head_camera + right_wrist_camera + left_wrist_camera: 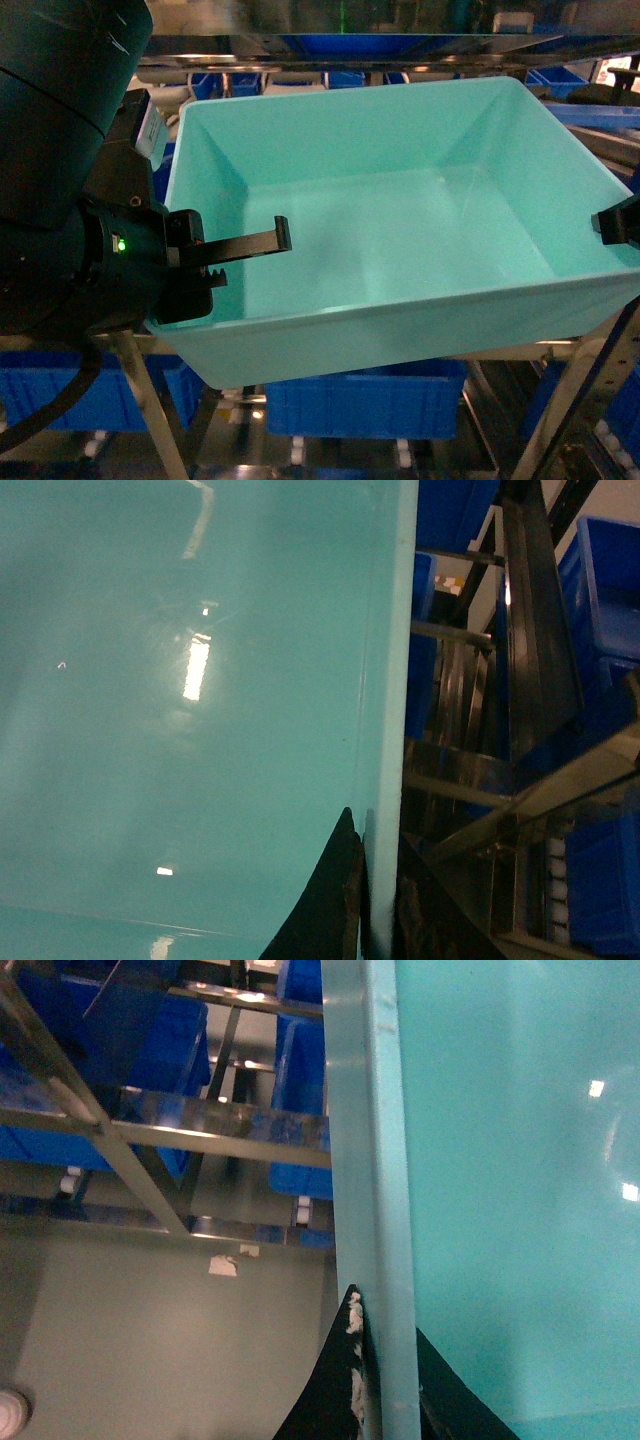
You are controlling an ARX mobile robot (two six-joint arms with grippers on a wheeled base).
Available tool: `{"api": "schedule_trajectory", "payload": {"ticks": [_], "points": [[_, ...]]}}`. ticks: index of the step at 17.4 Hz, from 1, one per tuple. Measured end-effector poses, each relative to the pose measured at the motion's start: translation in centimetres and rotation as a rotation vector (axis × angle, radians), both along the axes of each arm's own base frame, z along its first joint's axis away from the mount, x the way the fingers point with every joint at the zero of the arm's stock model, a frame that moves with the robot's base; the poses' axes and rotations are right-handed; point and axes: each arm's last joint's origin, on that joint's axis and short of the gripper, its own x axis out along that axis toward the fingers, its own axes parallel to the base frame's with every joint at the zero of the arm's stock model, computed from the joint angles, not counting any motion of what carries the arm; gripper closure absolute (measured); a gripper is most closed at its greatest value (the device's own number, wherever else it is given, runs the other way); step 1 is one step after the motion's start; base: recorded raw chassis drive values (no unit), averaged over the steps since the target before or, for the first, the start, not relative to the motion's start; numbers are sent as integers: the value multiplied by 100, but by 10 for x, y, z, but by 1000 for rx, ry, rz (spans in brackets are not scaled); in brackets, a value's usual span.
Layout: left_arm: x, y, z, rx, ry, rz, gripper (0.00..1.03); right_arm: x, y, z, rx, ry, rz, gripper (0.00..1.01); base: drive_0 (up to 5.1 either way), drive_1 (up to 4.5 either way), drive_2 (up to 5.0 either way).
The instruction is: Organize blue bins on left shelf correctly
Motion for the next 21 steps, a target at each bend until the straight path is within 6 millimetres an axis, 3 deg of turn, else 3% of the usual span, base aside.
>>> {"api": "schedule_trajectory", "payload": {"ticks": [21], "points": [[0,0,0,1,0,1,101,0,0,0,0,0,0,99,0,0,0]]}}
